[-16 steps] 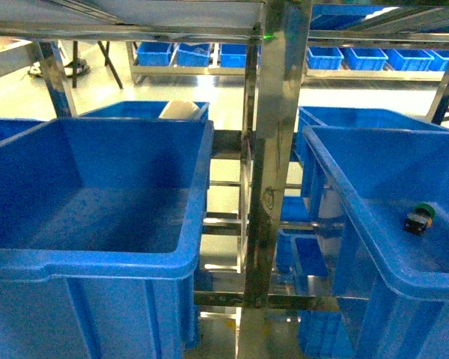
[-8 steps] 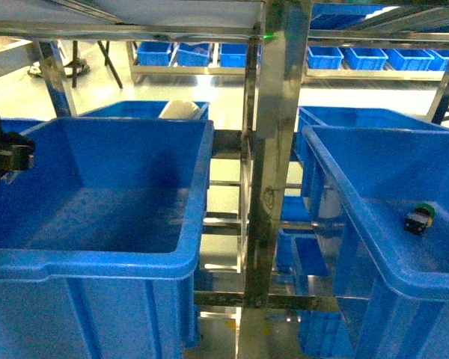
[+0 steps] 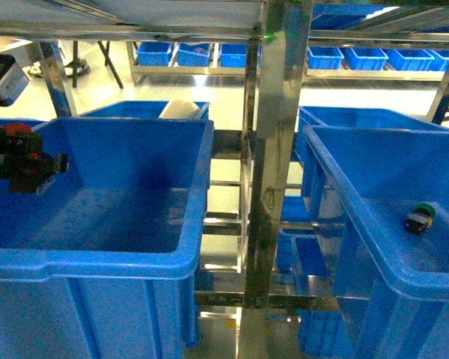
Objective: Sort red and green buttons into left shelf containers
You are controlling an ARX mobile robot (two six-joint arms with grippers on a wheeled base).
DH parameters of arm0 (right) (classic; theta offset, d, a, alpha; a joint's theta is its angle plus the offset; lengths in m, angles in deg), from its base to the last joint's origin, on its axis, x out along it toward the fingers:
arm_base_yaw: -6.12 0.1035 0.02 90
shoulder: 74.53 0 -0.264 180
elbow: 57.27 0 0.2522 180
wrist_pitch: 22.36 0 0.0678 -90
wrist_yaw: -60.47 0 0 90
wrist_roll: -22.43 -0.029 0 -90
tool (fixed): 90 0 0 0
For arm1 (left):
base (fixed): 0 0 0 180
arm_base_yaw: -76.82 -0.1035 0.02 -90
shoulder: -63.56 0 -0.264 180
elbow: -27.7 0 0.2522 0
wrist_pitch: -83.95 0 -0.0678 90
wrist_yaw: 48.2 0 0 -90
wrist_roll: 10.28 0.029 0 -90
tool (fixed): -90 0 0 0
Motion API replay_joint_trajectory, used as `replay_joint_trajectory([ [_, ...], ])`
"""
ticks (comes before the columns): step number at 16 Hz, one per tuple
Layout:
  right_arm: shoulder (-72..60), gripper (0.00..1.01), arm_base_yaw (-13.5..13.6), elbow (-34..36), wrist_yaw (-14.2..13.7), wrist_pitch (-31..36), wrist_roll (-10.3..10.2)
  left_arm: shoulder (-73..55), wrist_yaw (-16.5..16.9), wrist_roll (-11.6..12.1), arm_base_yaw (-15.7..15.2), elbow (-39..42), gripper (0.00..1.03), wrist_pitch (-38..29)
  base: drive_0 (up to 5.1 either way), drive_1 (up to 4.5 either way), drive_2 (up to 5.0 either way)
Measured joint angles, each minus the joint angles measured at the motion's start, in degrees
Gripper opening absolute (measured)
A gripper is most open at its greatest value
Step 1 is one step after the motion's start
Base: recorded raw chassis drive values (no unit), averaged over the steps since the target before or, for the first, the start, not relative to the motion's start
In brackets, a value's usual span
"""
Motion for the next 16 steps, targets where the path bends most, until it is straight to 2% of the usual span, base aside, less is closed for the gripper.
replay_joint_trajectory([
  [3, 0.0, 0.98, 0.0, 0.0, 0.0, 0.0, 0.0, -6.4, -2.5, 0.1, -0.1, -5.1, 0.26, 0.8, 0.0, 0.00, 0.0],
  [5, 0.0, 0.98, 0.0, 0.0, 0.0, 0.0, 0.0, -9.7, -4.8, 1.4, -0.2, -7.7, 0.26, 1.5, 0.0, 0.00, 0.0],
  [12, 0.0, 0.98, 0.0, 0.0, 0.0, 0.0, 0.0, -13.5, -6.7, 1.7, -0.4, -11.9, 0.27, 5.0, 0.0, 0.00, 0.0],
  [16, 0.0, 0.98, 0.0, 0.0, 0.0, 0.0, 0.0, -13.5, -6.5, 2.1, 0.7, -13.1, 0.67, 4.2, 0.0, 0.00, 0.0],
])
